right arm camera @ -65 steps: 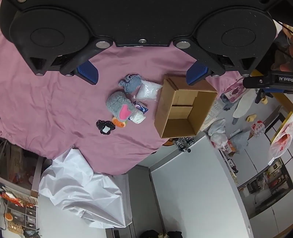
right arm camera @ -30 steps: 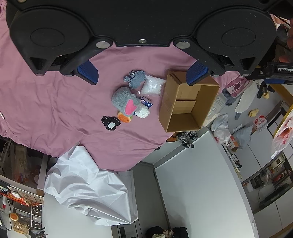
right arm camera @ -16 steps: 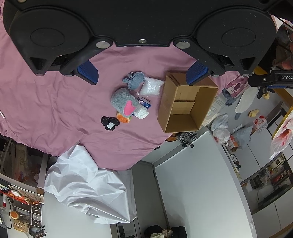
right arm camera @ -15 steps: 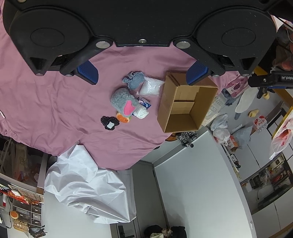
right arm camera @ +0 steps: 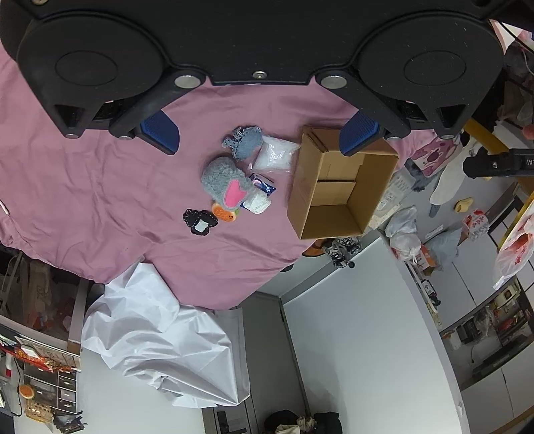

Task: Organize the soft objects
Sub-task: 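Move the right tool to the grey plush mouse and close on it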

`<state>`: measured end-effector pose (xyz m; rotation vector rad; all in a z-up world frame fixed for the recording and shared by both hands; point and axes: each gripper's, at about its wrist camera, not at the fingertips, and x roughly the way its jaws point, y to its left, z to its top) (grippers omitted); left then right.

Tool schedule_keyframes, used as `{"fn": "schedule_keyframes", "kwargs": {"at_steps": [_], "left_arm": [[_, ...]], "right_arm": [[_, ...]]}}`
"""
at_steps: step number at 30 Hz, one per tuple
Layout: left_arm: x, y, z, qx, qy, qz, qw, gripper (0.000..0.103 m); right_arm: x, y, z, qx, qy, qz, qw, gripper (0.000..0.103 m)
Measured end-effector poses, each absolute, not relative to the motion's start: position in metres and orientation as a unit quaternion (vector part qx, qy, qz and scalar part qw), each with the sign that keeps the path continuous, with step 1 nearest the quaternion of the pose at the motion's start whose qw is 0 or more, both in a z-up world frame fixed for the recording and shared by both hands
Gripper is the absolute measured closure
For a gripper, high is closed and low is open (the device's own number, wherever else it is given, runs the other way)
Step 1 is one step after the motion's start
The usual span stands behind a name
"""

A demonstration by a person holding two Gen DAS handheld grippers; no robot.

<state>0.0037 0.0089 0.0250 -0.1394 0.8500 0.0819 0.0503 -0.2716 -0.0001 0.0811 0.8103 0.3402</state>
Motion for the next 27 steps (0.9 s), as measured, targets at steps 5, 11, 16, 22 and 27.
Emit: {"fn": "schedule_keyframes", "kwargs": {"at_steps": [5,11,16,22,27], "left_arm": [[0.016,0.009,0.022,-0.065,0.411,0.045,0.908,0.0],[0.03,0.007,0.016,-0.071,0.411,0.037,0.908,0.0],[0.043,-0.002,0.011,-0.067,0.4,0.039,0.913,0.0],[0.059,-0.013,0.007,-0.08,0.39,0.032,0.917,0.001],[0.074,-0.015,-0.004,-0.112,0.385,0.026,0.916,0.003]], "right_arm": [[0.06,-0.278,-0.003,0.054,0.388,0.164,0.905,0.0],[0.074,-0.284,-0.009,0.066,0.395,0.166,0.901,0.0],[0.086,-0.29,-0.018,0.076,0.398,0.169,0.898,0.0],[0.103,-0.294,-0.027,0.088,0.401,0.173,0.895,0.002],[0.12,-0.294,-0.041,0.094,0.402,0.179,0.893,0.014]]}}
